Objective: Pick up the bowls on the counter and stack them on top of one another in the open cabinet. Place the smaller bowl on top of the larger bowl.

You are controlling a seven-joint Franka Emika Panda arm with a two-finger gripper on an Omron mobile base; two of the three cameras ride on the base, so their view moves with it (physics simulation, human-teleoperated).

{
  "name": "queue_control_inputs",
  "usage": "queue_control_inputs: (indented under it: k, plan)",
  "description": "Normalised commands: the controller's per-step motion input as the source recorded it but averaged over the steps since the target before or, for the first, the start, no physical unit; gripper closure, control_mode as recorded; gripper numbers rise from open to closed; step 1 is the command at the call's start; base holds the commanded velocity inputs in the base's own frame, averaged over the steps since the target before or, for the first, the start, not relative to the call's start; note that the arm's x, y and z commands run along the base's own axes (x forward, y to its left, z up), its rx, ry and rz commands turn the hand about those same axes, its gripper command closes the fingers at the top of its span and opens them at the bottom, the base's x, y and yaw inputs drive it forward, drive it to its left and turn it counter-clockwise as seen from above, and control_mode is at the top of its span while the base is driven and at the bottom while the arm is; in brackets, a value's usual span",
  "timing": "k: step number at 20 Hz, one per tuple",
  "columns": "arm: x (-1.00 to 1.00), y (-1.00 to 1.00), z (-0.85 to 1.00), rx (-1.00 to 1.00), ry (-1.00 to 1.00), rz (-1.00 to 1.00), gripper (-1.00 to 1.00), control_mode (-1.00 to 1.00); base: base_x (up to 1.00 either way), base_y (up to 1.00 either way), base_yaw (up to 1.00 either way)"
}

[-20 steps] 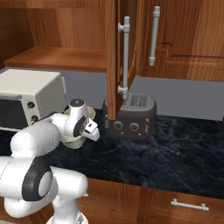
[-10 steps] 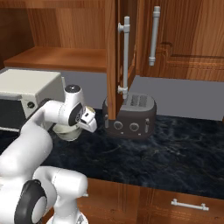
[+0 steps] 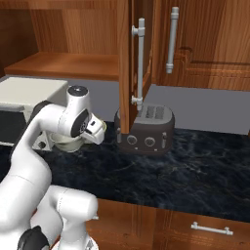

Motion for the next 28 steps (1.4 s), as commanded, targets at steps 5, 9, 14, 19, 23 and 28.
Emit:
queue_control_inputs:
  k: [5,9,14,19,23,28]
  plan:
    - [0.18,0.09,0.34,0.07,-0.03,-0.08,1.00,-1.00,0.00,0.00,0.00]
    - [0.44,0.14,0.20,0.06,0.00,-0.13,1.00,-1.00,0.00,0.00,0.00]
    - [0.24,0.12,0.08,0.01,0.00,-0.15,1.00,-1.00,0.00,0.00,0.00]
    - [-0.02,-0.05,0.00,0.07,-0.02,-0.05,1.00,-1.00,0.00,0.00,0.00]
    - [-0.03,-0.08,0.00,0.19,-0.07,-0.28,1.00,-1.00,0.00,0.00,0.00]
    - [0.00,0.00,0.00,0.16,-0.07,-0.29,1.00,-1.00,0.00,0.00,0.00]
